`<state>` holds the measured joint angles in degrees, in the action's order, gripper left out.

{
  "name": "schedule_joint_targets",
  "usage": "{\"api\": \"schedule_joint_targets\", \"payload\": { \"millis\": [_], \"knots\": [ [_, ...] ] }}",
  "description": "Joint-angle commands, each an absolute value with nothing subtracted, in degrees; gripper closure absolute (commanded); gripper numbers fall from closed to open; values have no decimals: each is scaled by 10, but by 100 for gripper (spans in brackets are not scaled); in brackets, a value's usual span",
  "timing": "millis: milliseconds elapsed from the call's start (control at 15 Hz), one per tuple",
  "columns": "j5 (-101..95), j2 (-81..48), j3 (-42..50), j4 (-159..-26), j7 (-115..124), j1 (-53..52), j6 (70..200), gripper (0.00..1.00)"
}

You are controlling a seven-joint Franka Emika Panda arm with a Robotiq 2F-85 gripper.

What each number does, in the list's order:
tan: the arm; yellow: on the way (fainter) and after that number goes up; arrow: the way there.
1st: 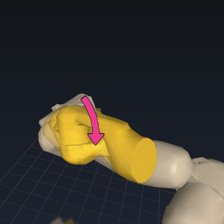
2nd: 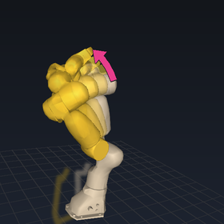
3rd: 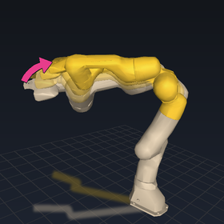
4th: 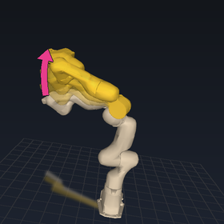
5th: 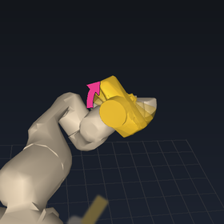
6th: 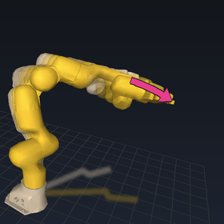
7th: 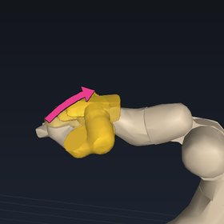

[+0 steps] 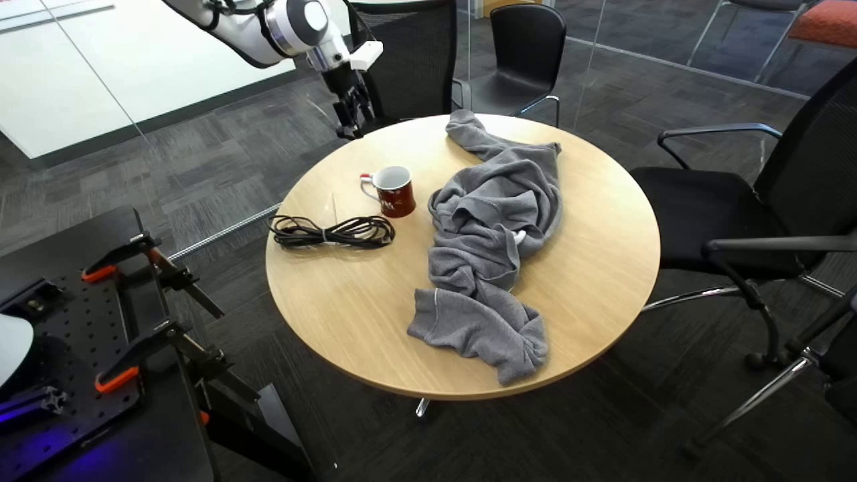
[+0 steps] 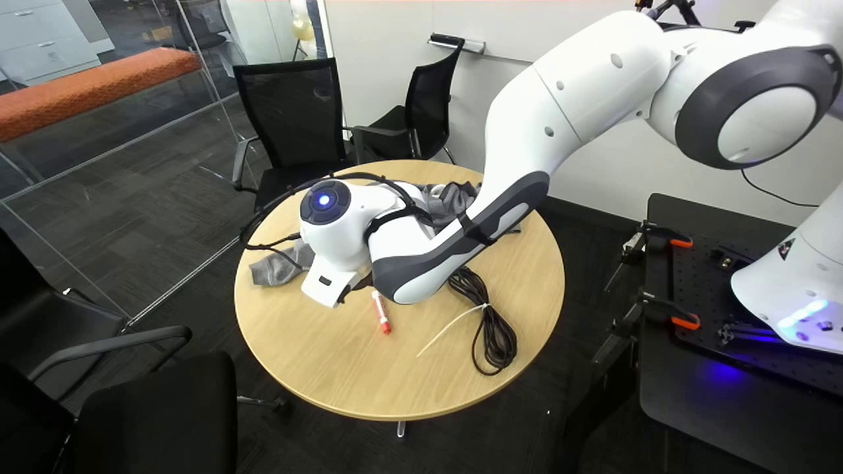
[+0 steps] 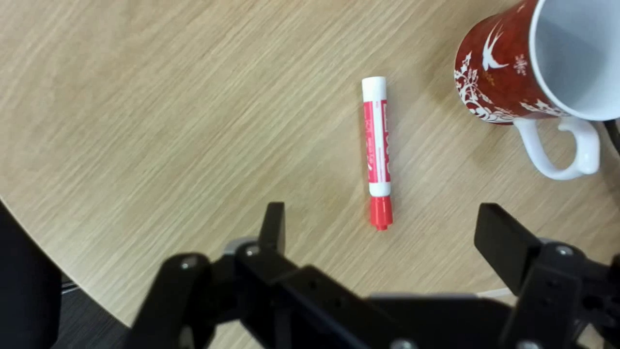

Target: Put the marker on the table

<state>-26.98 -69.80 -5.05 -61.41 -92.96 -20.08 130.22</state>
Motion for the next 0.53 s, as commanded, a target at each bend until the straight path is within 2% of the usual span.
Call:
{"api": "schedule_joint_targets", "payload": {
  "millis": [0,467],
  "knots": [
    [-281,-585,-42,-749,-891,-203,1303,0],
    [-289,-442,-42,-916,-819,-198,1312,0]
  ]
}}
